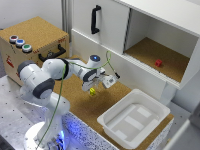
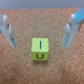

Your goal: Sweep the yellow block to the left

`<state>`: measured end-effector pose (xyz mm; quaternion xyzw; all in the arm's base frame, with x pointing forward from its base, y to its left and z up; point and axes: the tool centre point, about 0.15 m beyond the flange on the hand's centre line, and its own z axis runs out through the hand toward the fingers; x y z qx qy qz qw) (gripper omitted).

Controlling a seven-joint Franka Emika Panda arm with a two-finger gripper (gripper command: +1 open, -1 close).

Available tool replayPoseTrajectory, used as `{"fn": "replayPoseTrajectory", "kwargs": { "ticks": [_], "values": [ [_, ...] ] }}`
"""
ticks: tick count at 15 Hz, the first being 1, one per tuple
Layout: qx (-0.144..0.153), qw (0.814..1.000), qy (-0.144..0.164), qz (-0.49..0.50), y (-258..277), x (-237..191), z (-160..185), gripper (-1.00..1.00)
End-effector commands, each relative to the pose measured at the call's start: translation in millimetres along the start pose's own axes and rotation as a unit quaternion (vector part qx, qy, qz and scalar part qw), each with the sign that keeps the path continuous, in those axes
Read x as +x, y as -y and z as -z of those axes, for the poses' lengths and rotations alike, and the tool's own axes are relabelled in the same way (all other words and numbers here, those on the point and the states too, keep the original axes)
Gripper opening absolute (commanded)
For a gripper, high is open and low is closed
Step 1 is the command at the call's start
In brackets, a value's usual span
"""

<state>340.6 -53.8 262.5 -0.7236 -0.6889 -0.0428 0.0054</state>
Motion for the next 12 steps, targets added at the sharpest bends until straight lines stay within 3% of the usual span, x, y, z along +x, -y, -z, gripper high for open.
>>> {"fn": "replayPoseTrajectory", "kwargs": {
  "ticks": [1, 3, 4, 5, 7, 9, 12],
  "values": [
    [0.02, 0.987, 0.072, -0.142, 16.2, 11.4, 23.3, 1.0],
    [0.044, 0.959, 0.065, -0.273, 15.2, 18.8, 22.0, 1.0],
    [0.03, 0.945, 0.06, -0.319, 16.3, 20.3, 19.3, 1.0],
    [0.026, 0.92, 0.052, -0.387, 12.9, 17.7, 18.5, 1.0],
    [0.015, 0.861, 0.045, -0.506, 3.8, 9.7, 21.4, 1.0],
    [0.014, 0.784, 0.028, -0.62, -2.1, -8.3, 21.6, 1.0],
    [0.037, 0.684, -0.011, -0.729, -3.5, -37.1, 23.6, 1.0]
  ]
}}
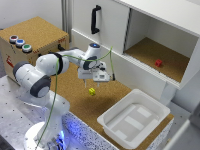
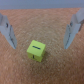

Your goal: Sweep the yellow block to the left

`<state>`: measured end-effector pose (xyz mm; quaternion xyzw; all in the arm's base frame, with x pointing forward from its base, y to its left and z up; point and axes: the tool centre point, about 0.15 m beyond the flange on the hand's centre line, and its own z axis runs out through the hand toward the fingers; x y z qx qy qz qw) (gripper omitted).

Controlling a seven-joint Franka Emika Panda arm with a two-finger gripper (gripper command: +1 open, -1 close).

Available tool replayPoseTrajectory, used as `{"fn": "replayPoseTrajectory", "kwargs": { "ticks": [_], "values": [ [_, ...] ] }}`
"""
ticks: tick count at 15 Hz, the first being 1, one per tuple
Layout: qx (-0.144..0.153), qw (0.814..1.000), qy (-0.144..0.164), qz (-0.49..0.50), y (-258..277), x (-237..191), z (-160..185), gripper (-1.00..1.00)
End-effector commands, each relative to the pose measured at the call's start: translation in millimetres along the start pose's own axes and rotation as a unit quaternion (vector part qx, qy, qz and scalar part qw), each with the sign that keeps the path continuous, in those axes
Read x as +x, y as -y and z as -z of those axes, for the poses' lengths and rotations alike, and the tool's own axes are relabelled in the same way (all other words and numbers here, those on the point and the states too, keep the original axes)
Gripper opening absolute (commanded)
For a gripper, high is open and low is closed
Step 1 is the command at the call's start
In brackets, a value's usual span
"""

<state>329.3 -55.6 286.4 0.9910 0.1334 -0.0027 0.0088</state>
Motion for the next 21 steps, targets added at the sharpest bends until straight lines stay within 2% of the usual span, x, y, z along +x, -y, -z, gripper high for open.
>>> {"fn": "replayPoseTrajectory", "kwargs": {
  "ticks": [1, 5, 6, 10, 15, 21],
  "values": [
    [0.075, 0.977, -0.025, -0.198, -43.9, -1.0, -2.8, 1.0],
    [0.043, 0.98, -0.019, -0.192, -65.0, -4.8, -18.3, 1.0],
    [0.037, 0.982, -0.016, -0.185, -68.8, -3.3, -20.8, -1.0],
    [-0.014, 0.992, -0.034, -0.118, -61.2, -2.7, -41.4, -1.0],
    [-0.041, 0.992, -0.06, -0.102, -41.4, -1.8, -56.3, -1.0],
    [-0.028, 0.992, -0.063, -0.105, -12.5, 7.9, -74.3, -1.0]
  ]
}}
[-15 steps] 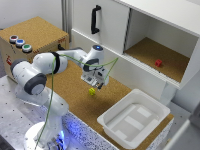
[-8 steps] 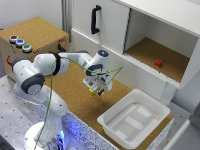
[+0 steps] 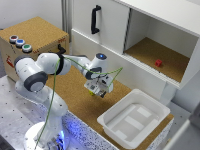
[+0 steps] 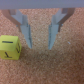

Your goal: Sweep the yellow block to the left

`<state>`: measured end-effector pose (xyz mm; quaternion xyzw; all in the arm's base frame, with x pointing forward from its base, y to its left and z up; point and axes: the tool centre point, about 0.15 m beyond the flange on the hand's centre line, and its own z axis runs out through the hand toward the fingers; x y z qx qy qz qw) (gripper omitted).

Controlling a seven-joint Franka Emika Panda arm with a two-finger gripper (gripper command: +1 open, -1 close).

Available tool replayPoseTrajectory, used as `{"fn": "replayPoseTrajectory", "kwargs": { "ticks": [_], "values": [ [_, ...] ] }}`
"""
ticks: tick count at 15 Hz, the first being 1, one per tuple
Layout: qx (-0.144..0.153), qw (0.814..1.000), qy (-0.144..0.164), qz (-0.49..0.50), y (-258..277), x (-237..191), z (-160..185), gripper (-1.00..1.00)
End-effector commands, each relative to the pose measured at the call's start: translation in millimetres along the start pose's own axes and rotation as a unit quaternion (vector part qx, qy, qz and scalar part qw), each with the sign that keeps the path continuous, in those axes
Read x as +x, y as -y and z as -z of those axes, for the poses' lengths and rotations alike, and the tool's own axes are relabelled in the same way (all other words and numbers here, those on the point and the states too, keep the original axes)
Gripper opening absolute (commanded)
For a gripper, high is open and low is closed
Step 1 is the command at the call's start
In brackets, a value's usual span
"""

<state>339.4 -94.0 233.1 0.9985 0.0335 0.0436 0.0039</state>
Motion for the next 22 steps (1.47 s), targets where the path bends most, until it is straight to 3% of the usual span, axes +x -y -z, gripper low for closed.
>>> {"fn": "replayPoseTrajectory", "kwargs": {
  "ticks": [1, 13, 22],
  "values": [
    [-0.023, 1.0, -0.018, -0.005, 30.4, 1.3, -23.2, -1.0],
    [-0.012, 0.999, -0.034, 0.004, 88.7, 9.0, -27.9, -1.0],
    [-0.017, 0.998, -0.03, 0.047, 150.3, 16.2, -21.8, -1.0]
  ]
}}
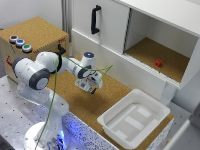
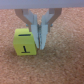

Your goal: Sweep the yellow block to the left

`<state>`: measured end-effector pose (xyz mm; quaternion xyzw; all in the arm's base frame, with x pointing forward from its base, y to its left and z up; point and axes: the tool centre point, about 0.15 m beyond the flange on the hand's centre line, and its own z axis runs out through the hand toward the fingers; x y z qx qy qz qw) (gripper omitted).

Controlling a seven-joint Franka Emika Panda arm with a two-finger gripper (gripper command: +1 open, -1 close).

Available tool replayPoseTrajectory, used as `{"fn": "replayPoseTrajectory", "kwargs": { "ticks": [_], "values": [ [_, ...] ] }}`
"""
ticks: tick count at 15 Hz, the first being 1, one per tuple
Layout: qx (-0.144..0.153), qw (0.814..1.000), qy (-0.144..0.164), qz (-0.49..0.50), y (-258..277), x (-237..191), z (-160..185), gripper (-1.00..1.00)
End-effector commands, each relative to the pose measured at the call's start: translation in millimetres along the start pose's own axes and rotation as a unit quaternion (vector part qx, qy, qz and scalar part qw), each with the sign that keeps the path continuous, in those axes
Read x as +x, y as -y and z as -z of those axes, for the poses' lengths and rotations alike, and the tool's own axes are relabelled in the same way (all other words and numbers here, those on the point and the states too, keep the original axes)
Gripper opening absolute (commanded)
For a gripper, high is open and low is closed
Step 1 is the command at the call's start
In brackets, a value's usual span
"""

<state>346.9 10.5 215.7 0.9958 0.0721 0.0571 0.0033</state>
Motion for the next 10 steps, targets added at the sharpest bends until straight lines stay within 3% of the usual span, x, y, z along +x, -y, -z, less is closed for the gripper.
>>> {"fn": "replayPoseTrajectory", "kwargs": {
  "ticks": [1, 7, 10],
  "values": [
    [-0.018, 1.0, -0.016, 0.01, 54.5, 10.0, -5.3, -1.0],
    [-0.003, 1.0, -0.016, 0.009, 103.5, 25.8, -5.2, -1.0],
    [-0.017, 0.998, -0.016, -0.055, 76.9, 28.0, 24.4, -1.0]
  ]
}}
